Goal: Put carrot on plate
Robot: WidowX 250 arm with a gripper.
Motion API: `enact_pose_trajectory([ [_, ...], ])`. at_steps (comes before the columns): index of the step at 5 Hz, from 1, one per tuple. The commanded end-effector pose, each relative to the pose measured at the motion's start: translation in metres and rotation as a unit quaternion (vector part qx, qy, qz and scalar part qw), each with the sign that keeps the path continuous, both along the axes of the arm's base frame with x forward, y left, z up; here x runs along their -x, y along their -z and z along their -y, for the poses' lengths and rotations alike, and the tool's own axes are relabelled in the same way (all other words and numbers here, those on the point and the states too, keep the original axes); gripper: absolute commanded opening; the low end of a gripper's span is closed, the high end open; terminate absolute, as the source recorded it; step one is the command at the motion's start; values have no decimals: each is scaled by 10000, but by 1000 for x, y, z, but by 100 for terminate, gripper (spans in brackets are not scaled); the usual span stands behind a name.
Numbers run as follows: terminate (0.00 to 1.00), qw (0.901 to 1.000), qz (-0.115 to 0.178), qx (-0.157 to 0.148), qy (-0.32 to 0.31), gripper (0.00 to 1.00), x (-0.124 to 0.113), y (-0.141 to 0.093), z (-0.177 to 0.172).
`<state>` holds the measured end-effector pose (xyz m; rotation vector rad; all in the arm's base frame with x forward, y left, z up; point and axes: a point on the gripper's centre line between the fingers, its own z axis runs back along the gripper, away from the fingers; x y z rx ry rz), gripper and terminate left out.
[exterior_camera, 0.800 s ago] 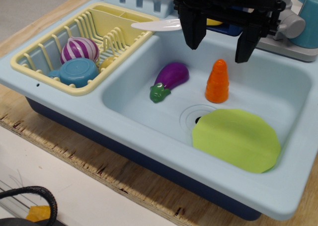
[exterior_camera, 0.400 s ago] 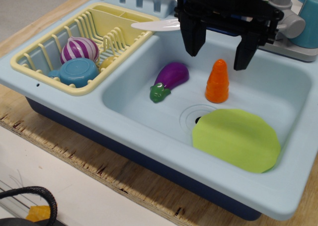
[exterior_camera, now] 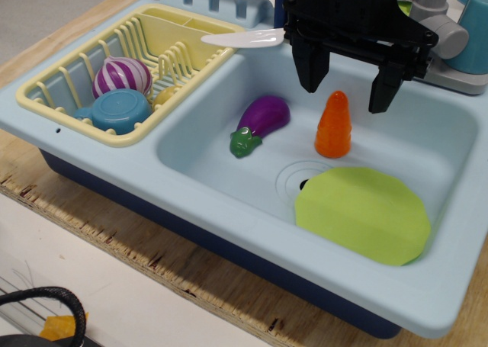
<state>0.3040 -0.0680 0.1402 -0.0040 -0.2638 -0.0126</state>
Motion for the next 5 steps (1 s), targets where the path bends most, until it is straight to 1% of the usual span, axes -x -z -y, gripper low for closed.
enact_pose_trajectory([
  [1, 0, 9998, 180, 34, -7, 100, -12, 0, -7],
  [2, 0, 10000, 24, 11, -66, 100, -16, 6, -13],
  [3, 0, 10000, -5, 2, -20, 100, -22, 11, -18],
  [4, 0, 9999, -114, 42, -7, 100, -26, 18, -19],
  [5, 0, 9997, -180, 99, -106, 100, -20, 25, -22],
])
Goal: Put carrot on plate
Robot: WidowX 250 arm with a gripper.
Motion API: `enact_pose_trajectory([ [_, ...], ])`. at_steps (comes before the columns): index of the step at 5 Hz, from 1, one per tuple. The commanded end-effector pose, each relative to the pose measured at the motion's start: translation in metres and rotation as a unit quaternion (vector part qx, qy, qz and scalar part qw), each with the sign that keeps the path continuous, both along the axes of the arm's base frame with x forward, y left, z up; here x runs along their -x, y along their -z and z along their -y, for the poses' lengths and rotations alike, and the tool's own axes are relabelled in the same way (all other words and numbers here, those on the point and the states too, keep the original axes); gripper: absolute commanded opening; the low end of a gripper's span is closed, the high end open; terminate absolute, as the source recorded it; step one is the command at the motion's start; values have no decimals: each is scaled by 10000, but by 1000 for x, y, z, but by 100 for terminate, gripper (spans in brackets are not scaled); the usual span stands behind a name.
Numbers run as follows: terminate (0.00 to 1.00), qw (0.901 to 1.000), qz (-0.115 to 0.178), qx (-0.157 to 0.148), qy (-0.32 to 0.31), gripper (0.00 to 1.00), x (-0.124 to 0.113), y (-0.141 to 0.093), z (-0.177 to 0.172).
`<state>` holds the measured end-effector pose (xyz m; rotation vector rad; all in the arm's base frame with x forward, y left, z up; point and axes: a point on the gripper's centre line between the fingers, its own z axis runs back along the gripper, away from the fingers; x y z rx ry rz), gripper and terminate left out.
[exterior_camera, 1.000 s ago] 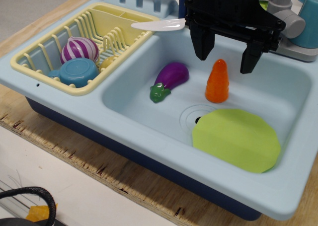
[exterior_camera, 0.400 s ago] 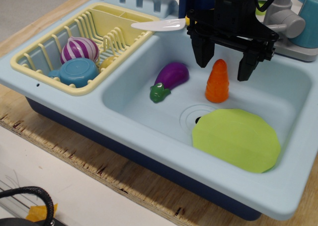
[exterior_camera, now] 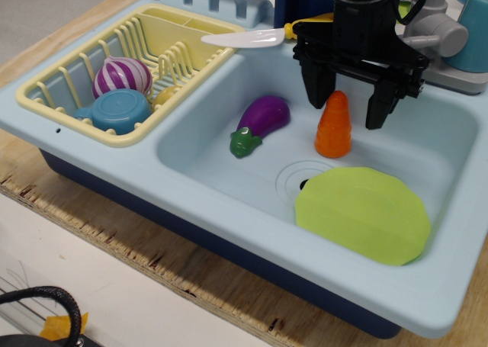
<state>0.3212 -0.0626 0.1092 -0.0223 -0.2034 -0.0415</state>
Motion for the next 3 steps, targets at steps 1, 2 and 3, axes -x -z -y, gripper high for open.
enact_pose_trajectory([
  [1, 0, 9993, 132, 52, -343, 0, 2, -2, -18],
  [2, 0, 9992, 98, 50, -385, 0, 5, -4, -20],
  [3, 0, 9989, 123, 62, -439, 0, 7, -5, -21],
])
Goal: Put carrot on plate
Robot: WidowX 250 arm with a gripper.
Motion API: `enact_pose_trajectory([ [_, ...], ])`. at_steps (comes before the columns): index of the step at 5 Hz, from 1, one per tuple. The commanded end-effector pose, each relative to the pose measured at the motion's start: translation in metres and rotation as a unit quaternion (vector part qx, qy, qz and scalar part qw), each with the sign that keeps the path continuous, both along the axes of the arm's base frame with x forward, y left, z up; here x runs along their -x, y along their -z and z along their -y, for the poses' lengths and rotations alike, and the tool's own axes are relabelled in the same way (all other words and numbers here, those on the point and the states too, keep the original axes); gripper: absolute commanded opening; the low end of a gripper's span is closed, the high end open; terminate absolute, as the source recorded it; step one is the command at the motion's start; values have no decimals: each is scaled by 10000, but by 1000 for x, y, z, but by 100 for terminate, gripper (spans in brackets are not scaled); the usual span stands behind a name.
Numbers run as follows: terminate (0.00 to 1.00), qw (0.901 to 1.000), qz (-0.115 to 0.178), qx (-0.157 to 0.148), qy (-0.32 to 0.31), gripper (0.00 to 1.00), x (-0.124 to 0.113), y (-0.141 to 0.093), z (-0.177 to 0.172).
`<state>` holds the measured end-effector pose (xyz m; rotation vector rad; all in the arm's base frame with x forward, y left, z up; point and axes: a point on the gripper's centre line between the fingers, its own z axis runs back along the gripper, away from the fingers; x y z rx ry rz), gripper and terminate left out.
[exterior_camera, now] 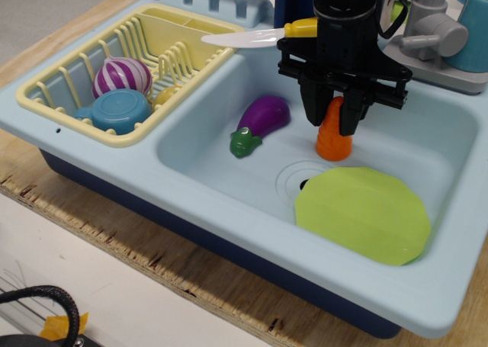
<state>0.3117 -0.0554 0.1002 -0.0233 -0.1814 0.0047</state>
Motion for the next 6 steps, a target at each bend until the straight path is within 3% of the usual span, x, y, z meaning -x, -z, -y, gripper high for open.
enact_pose_trajectory([
  [1, 0, 9987, 395, -171, -291, 0, 4, -38, -8],
  [2, 0, 9979, 262, -373, -457, 0, 14, -63, -1],
  [3, 0, 9984, 95, -297, -479, 0, 24, -68, 11],
  [5, 0, 9979, 59, 247, -603, 0, 44, -46, 37],
  [6, 0, 9973, 19, 375, -631, 0, 48, -38, 38],
])
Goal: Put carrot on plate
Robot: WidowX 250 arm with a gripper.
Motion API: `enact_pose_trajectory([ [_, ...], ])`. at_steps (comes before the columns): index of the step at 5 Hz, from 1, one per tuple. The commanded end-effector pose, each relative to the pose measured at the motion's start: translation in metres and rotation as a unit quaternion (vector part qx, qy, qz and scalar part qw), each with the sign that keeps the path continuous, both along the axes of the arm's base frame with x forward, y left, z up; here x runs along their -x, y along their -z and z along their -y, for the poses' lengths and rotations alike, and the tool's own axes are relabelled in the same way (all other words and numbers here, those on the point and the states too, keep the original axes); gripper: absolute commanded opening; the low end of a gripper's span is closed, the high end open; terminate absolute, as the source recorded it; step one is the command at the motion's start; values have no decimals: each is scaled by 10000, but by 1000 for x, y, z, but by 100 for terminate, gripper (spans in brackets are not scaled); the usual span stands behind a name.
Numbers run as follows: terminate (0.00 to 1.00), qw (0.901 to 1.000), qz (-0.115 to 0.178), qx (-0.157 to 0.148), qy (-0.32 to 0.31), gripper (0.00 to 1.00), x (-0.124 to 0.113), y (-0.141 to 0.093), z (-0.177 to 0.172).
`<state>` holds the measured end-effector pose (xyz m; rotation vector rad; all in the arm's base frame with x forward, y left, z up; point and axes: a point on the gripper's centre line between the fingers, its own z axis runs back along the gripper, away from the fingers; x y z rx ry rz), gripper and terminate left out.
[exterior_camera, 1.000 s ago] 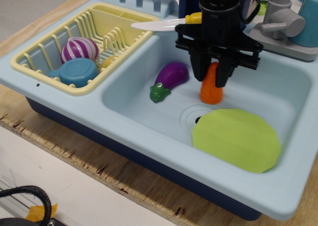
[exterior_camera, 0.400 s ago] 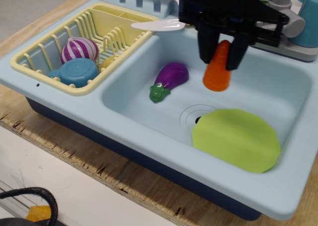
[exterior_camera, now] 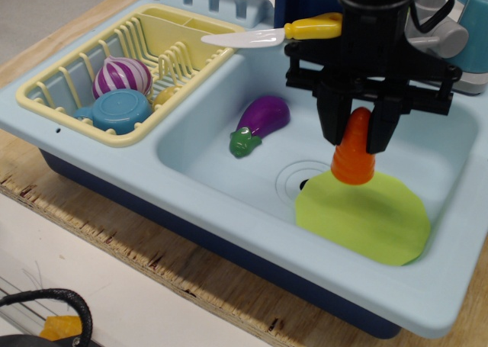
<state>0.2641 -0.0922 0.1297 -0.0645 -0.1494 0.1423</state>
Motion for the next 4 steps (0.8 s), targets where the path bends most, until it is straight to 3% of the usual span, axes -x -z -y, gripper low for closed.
enact_pose_trajectory([
  [1, 0, 9995, 172, 258, 72, 0, 1, -1, 1],
  [2, 0, 9987, 28, 450, 218, 100, 0, 6, -1],
  [3, 0, 9987, 28, 450, 218, 100, 0, 6, -1],
  [4, 100, 9987, 28, 450, 218, 100, 0, 6, -1],
])
